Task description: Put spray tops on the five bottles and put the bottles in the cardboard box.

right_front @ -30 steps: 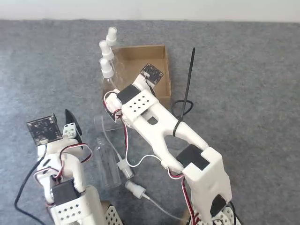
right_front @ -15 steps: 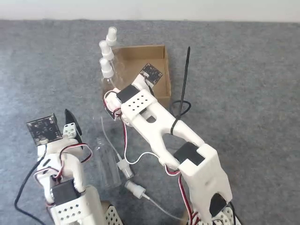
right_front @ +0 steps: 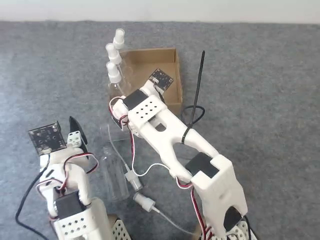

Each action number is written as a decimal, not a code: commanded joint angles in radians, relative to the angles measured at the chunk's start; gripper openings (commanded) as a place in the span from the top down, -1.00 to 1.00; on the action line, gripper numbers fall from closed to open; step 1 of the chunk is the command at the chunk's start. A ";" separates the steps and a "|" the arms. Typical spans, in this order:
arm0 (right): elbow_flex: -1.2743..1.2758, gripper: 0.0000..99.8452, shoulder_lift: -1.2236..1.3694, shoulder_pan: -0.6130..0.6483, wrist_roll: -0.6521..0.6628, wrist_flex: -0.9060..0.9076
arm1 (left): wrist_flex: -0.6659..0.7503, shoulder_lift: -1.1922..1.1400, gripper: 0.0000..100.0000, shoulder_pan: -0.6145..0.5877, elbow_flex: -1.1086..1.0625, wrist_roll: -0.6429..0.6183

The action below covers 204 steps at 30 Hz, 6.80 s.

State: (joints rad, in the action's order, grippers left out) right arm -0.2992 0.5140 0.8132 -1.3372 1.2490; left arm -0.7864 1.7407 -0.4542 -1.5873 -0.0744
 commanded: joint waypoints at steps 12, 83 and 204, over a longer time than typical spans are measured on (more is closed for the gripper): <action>-0.011 0.43 -0.119 -0.010 0.009 -0.001 | 0.034 0.015 0.76 -0.008 0.005 0.009; -0.037 0.78 -0.199 -0.007 0.226 0.096 | 0.035 0.015 0.76 -0.043 0.005 0.009; 0.308 0.54 -0.237 -0.128 1.807 0.102 | 0.057 0.015 0.76 -0.044 -0.004 0.009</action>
State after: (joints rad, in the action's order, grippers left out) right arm 0.0199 0.2946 0.7012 0.4319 1.3640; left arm -0.7603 1.7407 -0.4941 -1.6057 -0.0744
